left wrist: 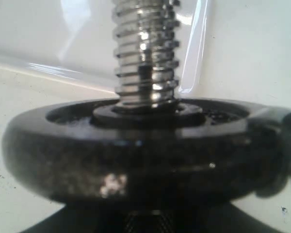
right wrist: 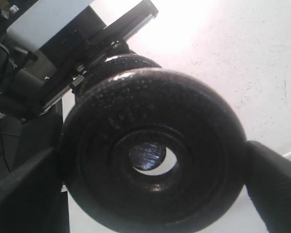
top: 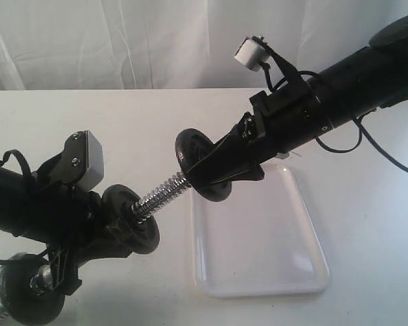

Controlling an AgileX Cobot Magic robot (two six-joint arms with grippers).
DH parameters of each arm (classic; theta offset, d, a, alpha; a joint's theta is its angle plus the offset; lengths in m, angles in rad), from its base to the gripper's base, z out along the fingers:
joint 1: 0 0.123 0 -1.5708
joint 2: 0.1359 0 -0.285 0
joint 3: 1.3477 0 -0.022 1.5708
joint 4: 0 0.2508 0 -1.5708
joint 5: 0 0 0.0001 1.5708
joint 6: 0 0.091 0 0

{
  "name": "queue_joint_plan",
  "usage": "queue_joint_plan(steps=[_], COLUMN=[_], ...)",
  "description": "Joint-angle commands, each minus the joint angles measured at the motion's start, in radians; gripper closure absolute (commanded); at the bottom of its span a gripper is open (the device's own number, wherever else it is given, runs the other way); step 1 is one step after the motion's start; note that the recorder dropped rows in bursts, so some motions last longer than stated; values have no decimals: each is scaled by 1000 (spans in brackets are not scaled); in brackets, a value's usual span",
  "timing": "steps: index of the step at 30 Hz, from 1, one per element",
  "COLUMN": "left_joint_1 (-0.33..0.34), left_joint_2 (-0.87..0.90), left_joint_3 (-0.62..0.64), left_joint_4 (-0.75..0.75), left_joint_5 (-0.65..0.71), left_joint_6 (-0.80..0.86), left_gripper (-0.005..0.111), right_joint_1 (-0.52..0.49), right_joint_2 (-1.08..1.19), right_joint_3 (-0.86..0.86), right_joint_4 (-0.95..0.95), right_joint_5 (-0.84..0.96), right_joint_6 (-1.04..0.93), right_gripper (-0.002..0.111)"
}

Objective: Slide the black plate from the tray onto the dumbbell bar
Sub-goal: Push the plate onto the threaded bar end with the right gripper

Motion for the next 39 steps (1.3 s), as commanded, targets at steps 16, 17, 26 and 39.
queue_joint_plan(steps=[16, 17, 26, 39], left_joint_1=[-2, -2, -2, -2], left_joint_2=[-31, -31, -31, -31], left_joint_3=[-21, -21, -21, -21], left_joint_4=[-137, -137, -137, -137], left_joint_5=[124, 124, 131, 131], left_joint_6=[18, 18, 19, 19], left_gripper=[107, 107, 107, 107], right_joint_1=[2, 2, 2, 2], right_joint_2=[-7, -7, -7, 34], right_joint_3=[-9, -9, -9, -9], right_joint_4=[94, 94, 96, 110], right_joint_5=[10, 10, 10, 10], right_joint_6=[-50, -52, -70, -99], right_gripper=[108, 108, 108, 108])
